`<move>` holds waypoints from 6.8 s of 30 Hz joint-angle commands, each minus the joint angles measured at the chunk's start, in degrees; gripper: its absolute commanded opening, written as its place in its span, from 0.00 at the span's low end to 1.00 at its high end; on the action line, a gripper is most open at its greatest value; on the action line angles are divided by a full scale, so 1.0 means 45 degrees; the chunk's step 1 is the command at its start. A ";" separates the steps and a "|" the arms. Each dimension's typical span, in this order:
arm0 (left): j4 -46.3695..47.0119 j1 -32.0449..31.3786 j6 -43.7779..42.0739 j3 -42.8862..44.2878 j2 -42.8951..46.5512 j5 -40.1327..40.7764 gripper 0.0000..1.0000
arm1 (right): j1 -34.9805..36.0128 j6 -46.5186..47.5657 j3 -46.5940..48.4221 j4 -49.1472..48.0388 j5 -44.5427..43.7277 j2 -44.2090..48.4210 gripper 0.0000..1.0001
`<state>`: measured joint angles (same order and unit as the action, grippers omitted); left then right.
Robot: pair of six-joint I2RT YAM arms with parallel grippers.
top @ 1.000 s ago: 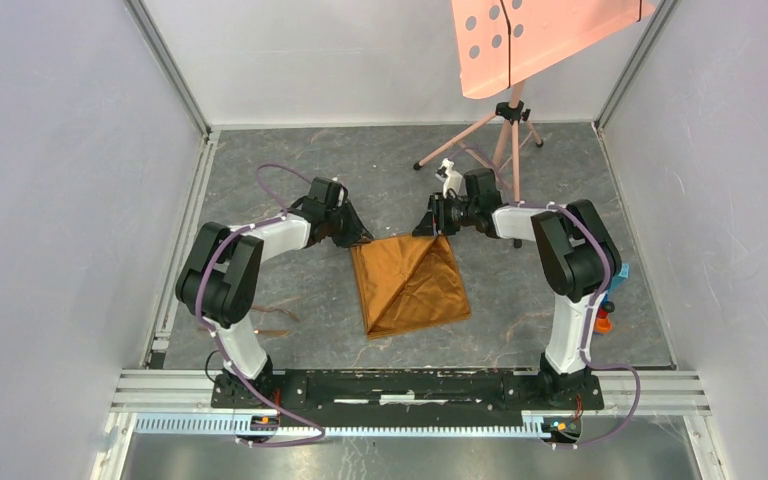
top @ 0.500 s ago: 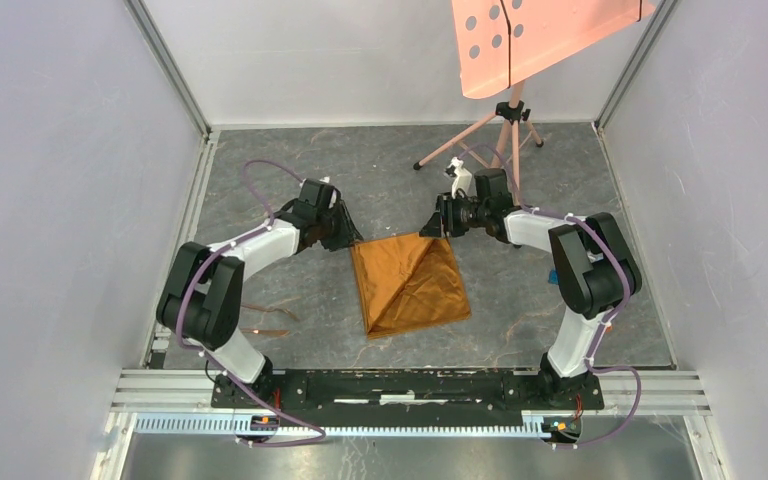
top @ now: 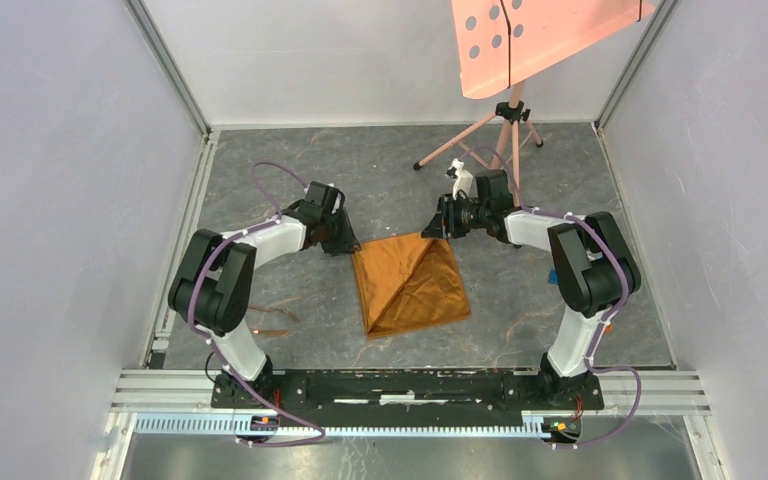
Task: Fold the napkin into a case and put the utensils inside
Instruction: Smooth out the upper triangle-folded napkin at the center of the board, then rotate the upper triangle-folded napkin at the center of the board, then smooth out the upper triangle-folded napkin at the center of the board, then pick up the upper triangle-folded napkin from the center of the board.
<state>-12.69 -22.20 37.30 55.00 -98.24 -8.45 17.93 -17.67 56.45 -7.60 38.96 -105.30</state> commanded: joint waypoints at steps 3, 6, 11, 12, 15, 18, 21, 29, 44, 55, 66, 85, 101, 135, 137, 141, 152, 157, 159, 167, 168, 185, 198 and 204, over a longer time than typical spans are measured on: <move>0.0048 0.0104 -0.0689 0.0589 -0.0335 0.0530 0.33 | -0.0052 0.0234 0.0246 -0.0246 0.0088 -0.0245 0.42; 0.0143 0.0100 -0.0687 0.0643 -0.0548 0.0476 0.33 | -0.0042 0.0185 0.0248 -0.0303 0.0073 -0.0325 0.41; 0.0192 0.0101 -0.0728 0.0784 -0.0692 0.0613 0.25 | -0.0053 0.0194 0.0305 -0.0270 0.0073 -0.0373 0.40; 0.0167 0.0091 -0.0747 0.0814 -0.0660 0.0673 0.23 | -0.0053 0.0228 0.0326 -0.0223 0.0060 -0.0349 0.40; 0.0086 0.0105 -0.0797 0.0863 -0.0537 0.0782 0.14 | -0.0062 0.0459 0.0471 0.0142 -0.0206 -0.0272 0.39; -0.0021 0.0105 -0.0790 0.0779 -0.0356 0.0888 0.03 | -0.0108 0.0541 0.0541 0.0233 -0.0239 -0.0165 0.39; 0.0050 0.0095 -0.0756 0.0509 -0.0081 0.0997 0.02 | -0.0200 0.0483 0.0603 0.0176 -0.0216 -0.0243 0.39; -0.0019 0.0093 -0.0719 0.0302 -0.0175 0.1098 0.02 | -0.0367 -0.0067 0.0735 -0.0666 -0.0088 -0.0873 0.40; -0.0101 0.0113 -0.0635 0.0013 -0.0006 0.1267 0.02 | -0.0539 -0.0107 0.1394 0.0028 0.0162 0.0033 0.46; -0.0260 0.0108 -0.0720 0.0178 0.0769 0.0433 0.20 | -0.0235 0.0363 -0.2322 0.0345 -0.0591 0.2513 0.47; 0.0094 0.0061 -0.0628 0.0562 0.0317 0.0117 0.27 | -0.0177 0.0948 -0.4083 0.0196 -0.0786 0.2453 0.44; 0.0072 0.0015 -0.0752 0.0799 -0.0458 0.0916 0.04 | -0.0157 0.1153 -0.3658 0.0319 -0.1041 0.2052 0.41; 0.0127 0.0030 -0.0587 -0.0244 0.0599 0.1217 0.02 | 0.1141 0.1947 -0.1421 0.2806 -0.3143 0.2867 0.47; 0.0050 0.0208 -0.0562 -0.0250 -0.0044 0.1780 0.02 | 0.6388 -0.2367 -0.3326 -0.2314 -0.0810 0.1917 0.30; 0.0048 0.0222 -0.0536 -0.0231 -0.0064 0.1720 0.02 | 0.6543 -0.2567 -0.3595 -0.2686 -0.0768 0.1588 0.30; 0.0022 0.0223 -0.0581 -0.0230 -0.0064 0.1738 0.02 | 0.6900 -0.2613 -0.4098 -0.3002 -0.0977 0.1368 0.30; -0.0567 0.0226 -0.0603 0.0131 0.0508 0.1074 0.09 | 0.7751 0.1006 -0.1783 0.2805 -0.4441 0.3146 0.43; -0.1838 0.0237 -0.0989 0.0492 0.2253 0.1087 0.45 | 0.8744 0.1459 -0.1205 0.3690 -0.6248 0.3085 0.54; -0.2700 0.0244 -0.1301 0.0895 0.2950 0.1109 0.54 | 0.9331 0.1429 -0.0521 0.4352 -0.7333 0.2740 0.58; -0.5066 0.0872 -0.2505 0.1661 0.6275 0.2502 0.69 | 1.1287 0.1503 0.2760 0.7528 -1.1557 0.0551 0.65; -0.5258 0.0944 -0.2654 0.1654 0.6555 0.2727 0.70 | 1.1436 0.1403 0.3011 0.7785 -1.1843 0.0324 0.65; -0.5517 0.1342 -0.3053 0.1097 0.7489 0.3253 0.71 | 1.1745 0.0729 0.3651 0.8151 -1.1939 -0.0623 0.49; -0.5490 0.1339 -0.2959 0.1000 0.7571 0.3314 0.73 | 1.1757 0.0225 0.3004 0.7996 -1.1386 -0.0947 0.54; -0.5318 0.1329 -0.2454 0.0631 0.7651 0.2790 0.79 | 1.1755 0.0274 0.2725 0.8119 -1.2486 -0.1253 0.35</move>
<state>-37.67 -16.45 25.47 59.44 -65.08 5.69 70.65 -15.88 70.61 28.29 -13.30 -108.68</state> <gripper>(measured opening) 0.764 0.429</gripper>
